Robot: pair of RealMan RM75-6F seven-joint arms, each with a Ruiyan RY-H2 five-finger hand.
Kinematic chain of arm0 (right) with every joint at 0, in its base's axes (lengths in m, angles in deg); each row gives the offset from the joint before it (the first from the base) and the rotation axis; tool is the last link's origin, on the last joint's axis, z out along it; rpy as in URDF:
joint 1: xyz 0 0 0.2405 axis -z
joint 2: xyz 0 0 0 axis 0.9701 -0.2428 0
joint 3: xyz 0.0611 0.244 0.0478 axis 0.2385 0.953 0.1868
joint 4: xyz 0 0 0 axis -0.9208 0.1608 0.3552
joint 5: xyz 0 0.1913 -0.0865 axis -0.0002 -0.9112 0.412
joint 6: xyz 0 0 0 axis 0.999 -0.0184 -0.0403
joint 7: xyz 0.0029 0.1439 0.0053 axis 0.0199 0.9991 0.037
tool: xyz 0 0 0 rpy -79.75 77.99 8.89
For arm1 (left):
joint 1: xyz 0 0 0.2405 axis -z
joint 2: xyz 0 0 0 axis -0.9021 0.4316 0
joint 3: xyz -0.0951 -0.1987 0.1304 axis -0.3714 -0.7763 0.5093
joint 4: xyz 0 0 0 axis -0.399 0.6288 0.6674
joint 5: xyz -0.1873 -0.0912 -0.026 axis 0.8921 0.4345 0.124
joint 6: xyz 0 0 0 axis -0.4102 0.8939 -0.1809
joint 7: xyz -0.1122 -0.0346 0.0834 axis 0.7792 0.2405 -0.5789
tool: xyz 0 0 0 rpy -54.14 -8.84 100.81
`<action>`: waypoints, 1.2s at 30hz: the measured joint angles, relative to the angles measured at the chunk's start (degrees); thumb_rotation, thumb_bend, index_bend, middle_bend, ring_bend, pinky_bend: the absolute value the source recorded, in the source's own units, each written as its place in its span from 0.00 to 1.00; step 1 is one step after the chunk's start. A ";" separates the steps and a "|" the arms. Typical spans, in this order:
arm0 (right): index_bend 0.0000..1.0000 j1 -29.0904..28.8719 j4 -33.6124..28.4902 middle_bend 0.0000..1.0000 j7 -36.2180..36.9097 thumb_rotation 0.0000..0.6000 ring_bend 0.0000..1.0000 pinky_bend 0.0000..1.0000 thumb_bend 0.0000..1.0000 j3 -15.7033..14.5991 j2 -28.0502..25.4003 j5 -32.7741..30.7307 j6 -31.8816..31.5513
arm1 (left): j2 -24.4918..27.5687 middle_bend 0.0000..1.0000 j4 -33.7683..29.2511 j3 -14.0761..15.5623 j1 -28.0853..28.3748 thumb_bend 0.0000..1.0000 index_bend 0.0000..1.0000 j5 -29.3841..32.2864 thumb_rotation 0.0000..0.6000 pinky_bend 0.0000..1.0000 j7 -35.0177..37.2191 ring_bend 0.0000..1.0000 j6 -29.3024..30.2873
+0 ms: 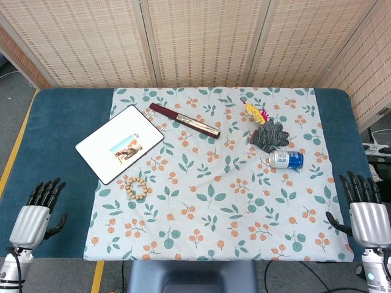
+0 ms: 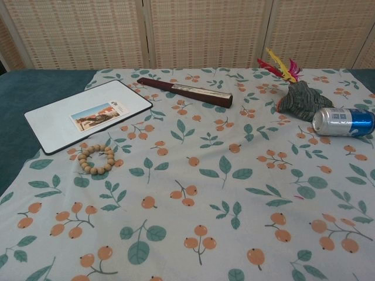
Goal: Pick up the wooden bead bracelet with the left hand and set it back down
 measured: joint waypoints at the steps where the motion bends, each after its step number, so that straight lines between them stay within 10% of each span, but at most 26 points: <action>1: 0.00 0.29 -0.20 0.00 -0.16 0.73 0.00 0.00 0.18 0.24 -0.12 0.53 0.17 | 0.04 0.00 -0.02 0.05 0.02 0.47 0.00 -0.10 1.00 0.00 -0.02 0.00 -0.04; 16: 0.00 2.74 -2.03 0.00 0.23 0.73 0.00 0.00 0.18 2.98 -1.79 3.18 2.94 | -5.02 0.11 -1.56 2.43 4.59 0.49 0.05 -5.36 1.00 0.00 -5.81 0.04 -7.95; 36: 0.00 4.59 -3.32 0.00 3.21 0.73 0.00 0.00 0.18 5.61 -4.23 3.41 7.23 | -25.88 0.26 10.03 -5.05 16.45 0.49 0.20 6.68 1.00 0.00 -25.33 0.09 -22.83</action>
